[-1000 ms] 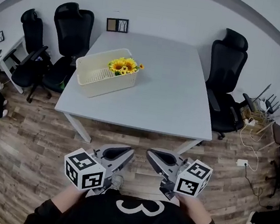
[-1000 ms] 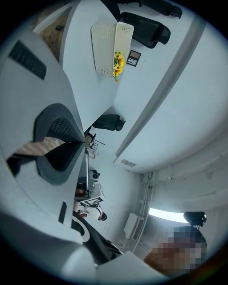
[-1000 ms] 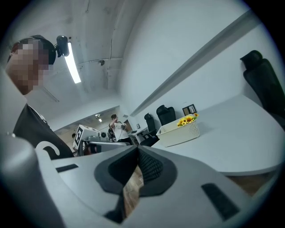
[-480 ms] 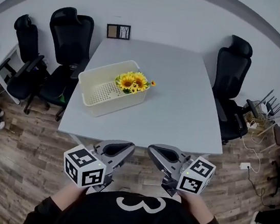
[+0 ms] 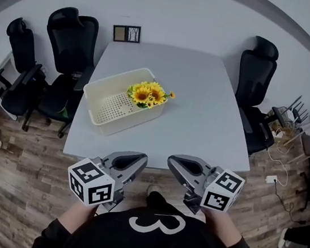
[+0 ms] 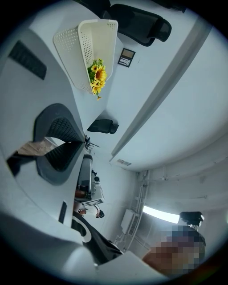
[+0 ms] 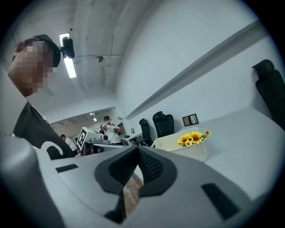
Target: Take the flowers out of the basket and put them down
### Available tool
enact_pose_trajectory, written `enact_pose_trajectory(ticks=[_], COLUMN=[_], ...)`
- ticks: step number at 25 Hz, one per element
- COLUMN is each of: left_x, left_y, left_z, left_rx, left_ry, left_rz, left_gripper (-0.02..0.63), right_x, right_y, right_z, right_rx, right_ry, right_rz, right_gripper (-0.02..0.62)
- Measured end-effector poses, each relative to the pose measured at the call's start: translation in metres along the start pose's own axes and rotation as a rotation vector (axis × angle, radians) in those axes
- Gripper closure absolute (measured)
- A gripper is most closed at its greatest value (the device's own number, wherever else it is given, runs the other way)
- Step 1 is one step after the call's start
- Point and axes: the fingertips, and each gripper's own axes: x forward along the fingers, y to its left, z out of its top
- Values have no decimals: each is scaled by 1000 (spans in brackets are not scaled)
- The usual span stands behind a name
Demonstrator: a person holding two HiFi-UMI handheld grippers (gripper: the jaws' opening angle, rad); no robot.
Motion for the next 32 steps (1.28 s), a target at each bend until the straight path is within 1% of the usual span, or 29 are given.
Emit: enact_pose_trajectory(ticks=[6,13,18,21,26,29,32], left_x=[14,35,49,61,82,89,94], left_y=[25,68,95,116,142,153,169], left_z=[13,35,46,53,52,55,59], left_rx=[14,2,-7,-12,-47,-38,-18], left_ry=[1,2,5,5,28,35,53], left_rz=[33,89,116,135,154,160,183], left_gripper=[595,595,595,595,595,595,595], right_x=[16,52,76,88,101,108,113], right_y=[-31,-70,-96,-118,-150,-162,-174], right_z=[9,28,39,46,47,48,48], right_rx=[14,34,43,50,82,88,100], right_ry=[-1,7,20,28,53,62,70], right_rz=[25,90,127,136,143,151,155], right_gripper=[586,586,586,586,586,586,586])
